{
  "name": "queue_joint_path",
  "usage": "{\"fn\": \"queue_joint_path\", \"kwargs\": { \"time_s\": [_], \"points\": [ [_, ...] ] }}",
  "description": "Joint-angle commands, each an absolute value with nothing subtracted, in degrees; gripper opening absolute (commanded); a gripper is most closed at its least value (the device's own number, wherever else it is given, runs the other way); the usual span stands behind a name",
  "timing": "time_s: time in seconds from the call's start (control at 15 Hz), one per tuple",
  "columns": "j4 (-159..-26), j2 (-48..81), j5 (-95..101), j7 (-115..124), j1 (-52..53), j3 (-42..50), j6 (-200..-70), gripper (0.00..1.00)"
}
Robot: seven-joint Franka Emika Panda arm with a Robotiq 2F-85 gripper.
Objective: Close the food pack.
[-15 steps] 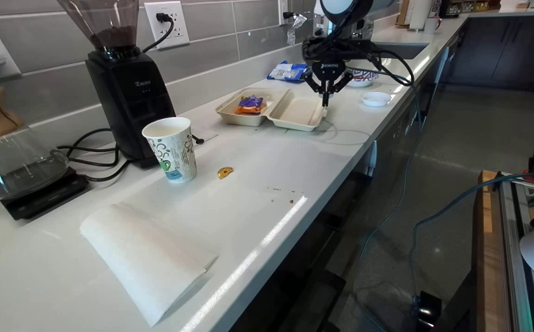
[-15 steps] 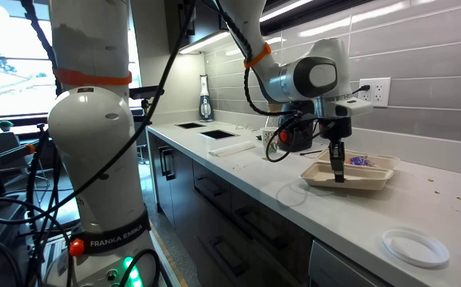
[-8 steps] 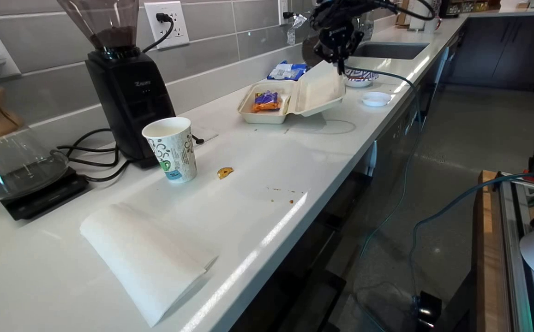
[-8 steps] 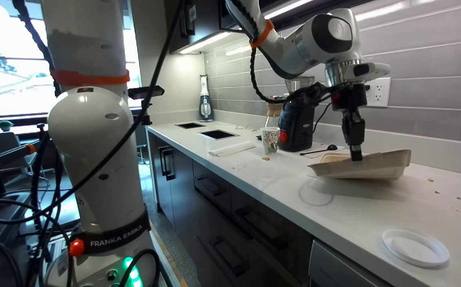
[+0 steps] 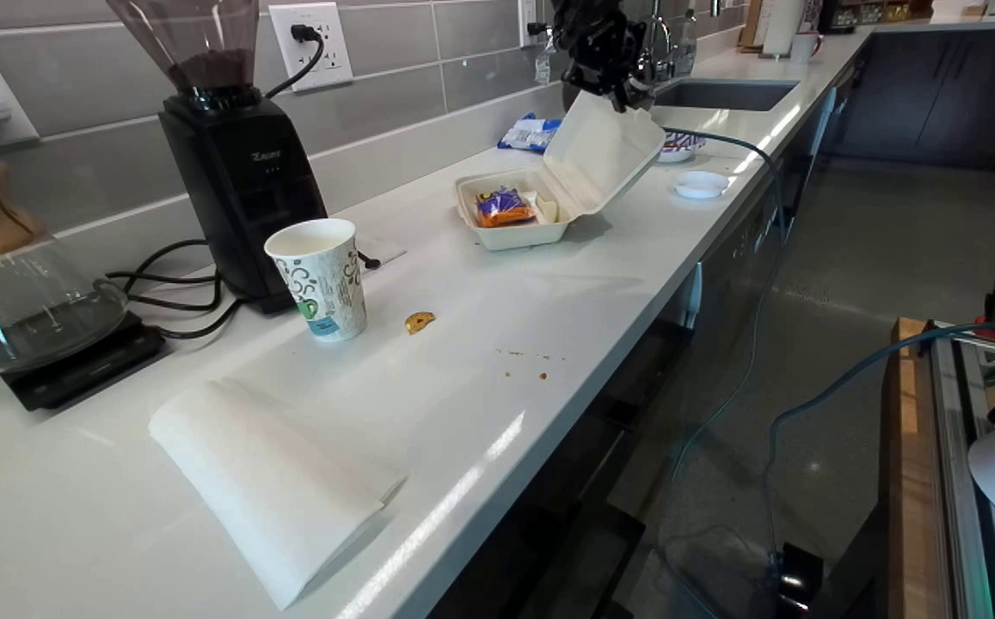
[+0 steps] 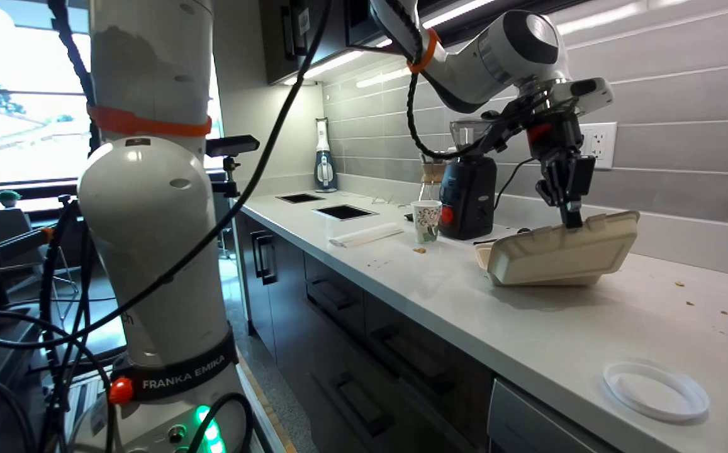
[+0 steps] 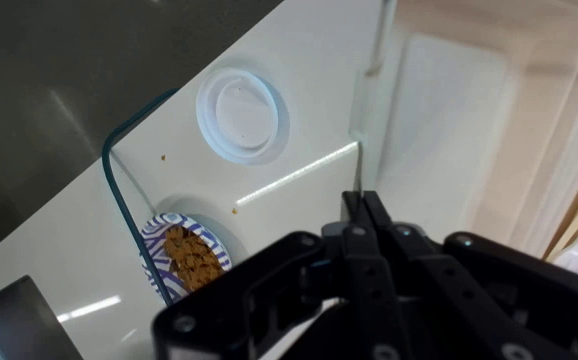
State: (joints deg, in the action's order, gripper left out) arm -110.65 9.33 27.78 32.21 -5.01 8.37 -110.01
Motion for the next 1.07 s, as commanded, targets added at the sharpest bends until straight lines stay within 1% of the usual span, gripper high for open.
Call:
{"fn": "queue_joint_path", "kwargs": {
  "time_s": [0.0, 0.53, 1.0],
  "points": [
    [-104.51, 14.73, 33.72, 30.41, -1.29, 6.6, -105.46, 0.01],
    [-100.27, 17.8, 46.81, 32.0, 7.84, 1.84, -99.51, 0.01],
    [-100.57, 17.52, 46.68, 38.04, 9.36, -0.76, -101.46, 0.01]
  ]
}}
